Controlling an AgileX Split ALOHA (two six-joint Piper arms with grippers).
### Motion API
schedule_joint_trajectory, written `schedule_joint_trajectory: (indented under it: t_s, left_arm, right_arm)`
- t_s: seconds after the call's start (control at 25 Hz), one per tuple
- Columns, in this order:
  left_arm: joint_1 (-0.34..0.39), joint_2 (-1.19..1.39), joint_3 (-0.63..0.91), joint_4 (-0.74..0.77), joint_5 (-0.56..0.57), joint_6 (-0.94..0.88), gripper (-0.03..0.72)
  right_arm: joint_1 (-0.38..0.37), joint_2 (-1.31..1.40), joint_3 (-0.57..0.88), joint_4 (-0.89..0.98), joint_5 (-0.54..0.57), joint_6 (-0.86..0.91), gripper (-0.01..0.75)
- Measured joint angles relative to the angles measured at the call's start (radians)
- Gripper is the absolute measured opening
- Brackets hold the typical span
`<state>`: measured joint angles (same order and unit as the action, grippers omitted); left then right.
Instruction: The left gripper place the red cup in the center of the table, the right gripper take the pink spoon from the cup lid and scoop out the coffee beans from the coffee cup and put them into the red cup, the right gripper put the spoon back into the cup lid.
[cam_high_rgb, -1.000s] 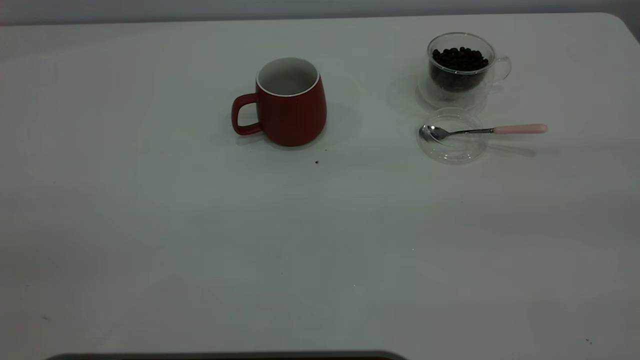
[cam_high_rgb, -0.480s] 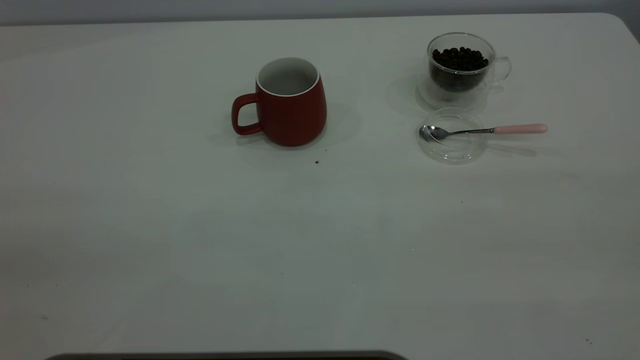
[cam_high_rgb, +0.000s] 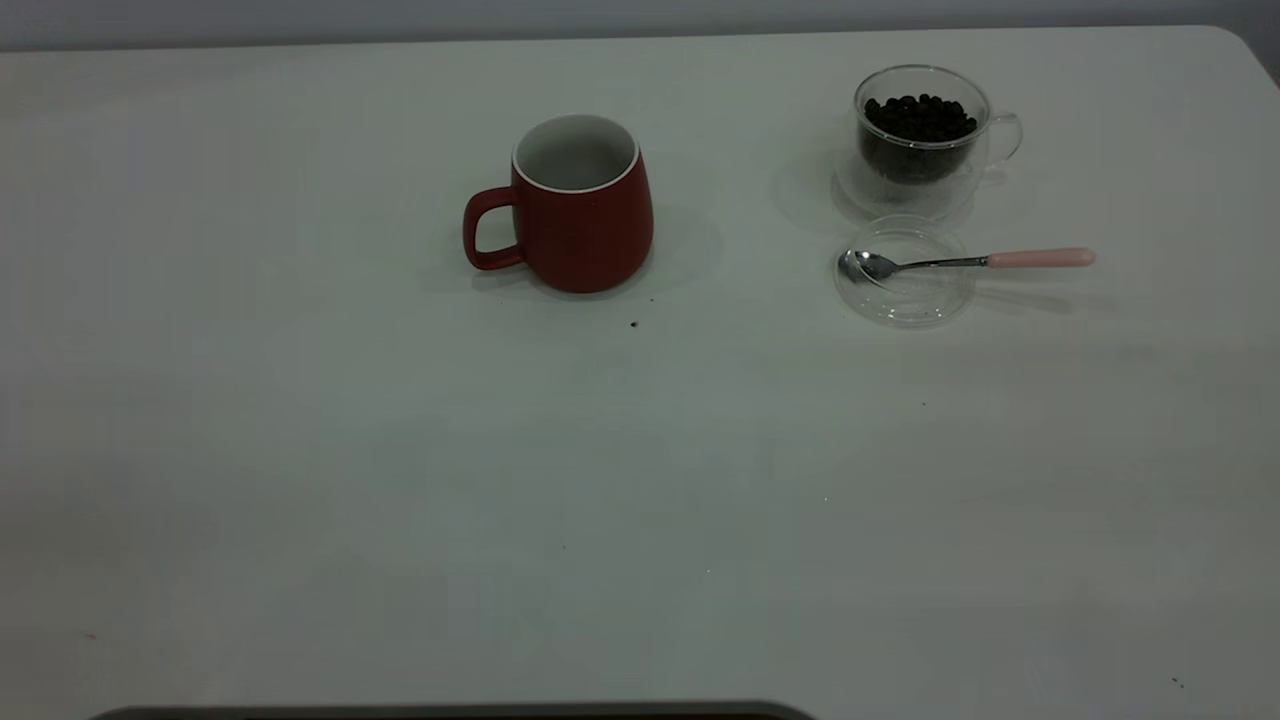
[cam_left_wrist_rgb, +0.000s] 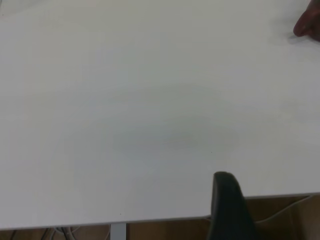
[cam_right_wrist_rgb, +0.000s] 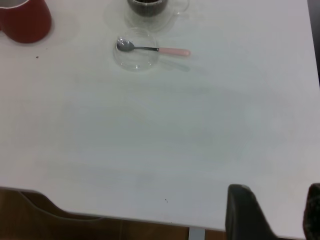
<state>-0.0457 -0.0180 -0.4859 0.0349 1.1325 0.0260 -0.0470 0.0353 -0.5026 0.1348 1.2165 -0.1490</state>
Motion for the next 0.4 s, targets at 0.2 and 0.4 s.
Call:
schedule_joint_trajectory:
  t_s: [0.2, 0.4]
  left_arm:
    - [0.000, 0.000, 0.000, 0.000, 0.000, -0.001, 0.493]
    - [0.000, 0.000, 0.000, 0.000, 0.000, -0.001, 0.493]
  right_arm:
    - [0.000, 0.000, 0.000, 0.000, 0.000, 0.000, 0.270]
    - [0.000, 0.000, 0.000, 0.000, 0.000, 0.000, 0.239]
